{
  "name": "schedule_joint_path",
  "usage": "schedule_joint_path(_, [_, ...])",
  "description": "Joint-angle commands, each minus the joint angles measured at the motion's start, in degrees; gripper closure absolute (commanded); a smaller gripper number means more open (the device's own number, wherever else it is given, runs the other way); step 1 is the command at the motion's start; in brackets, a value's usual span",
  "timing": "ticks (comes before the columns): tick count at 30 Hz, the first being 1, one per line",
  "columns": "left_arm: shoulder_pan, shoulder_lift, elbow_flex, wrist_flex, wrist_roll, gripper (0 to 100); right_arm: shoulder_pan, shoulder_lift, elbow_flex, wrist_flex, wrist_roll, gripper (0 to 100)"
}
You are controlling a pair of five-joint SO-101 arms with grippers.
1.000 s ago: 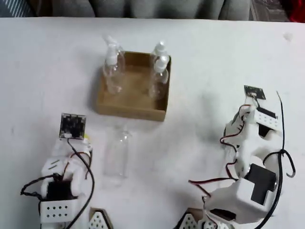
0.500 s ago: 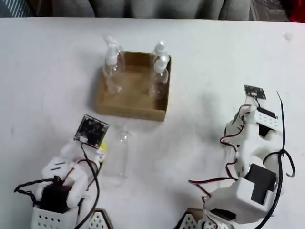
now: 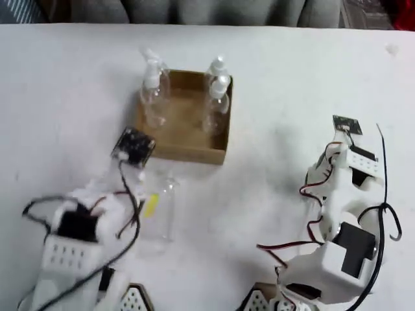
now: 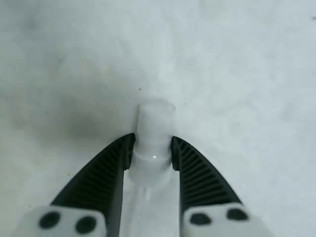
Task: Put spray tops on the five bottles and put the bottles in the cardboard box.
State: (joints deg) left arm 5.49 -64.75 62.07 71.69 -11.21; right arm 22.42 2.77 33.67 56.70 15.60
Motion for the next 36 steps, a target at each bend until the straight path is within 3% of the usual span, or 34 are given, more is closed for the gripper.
schedule_joint_path(1, [0.75, 14.81, -10.2, 2.81, 4.92, 78, 0.84, 0.13, 0.18, -1.36, -0.62, 98.3])
schedule_joint_path(9, [5.49, 35.3, -21.98, 5.1, 16.79, 78, 0.04, 0.13, 0.26, -1.45, -0.62, 98.3])
schedule_joint_path(15, [6.37, 46.46, -29.19, 4.66, 17.23, 78, 0.04, 0.13, 0.26, -1.45, -0.62, 98.3])
schedule_joint_path(20, [6.11, 55.87, -33.05, 5.01, 16.88, 66, 0.04, 0.13, 0.26, -1.45, -0.62, 98.3])
schedule_joint_path(23, [5.85, 60.18, -34.11, 4.4, 16.7, 65, 0.04, 0.13, 0.26, -1.45, -0.62, 98.3])
schedule_joint_path(36, [5.23, 70.99, -33.76, -7.82, 17.14, 65, 0.04, 0.13, 0.26, -2.07, -0.53, 98.3])
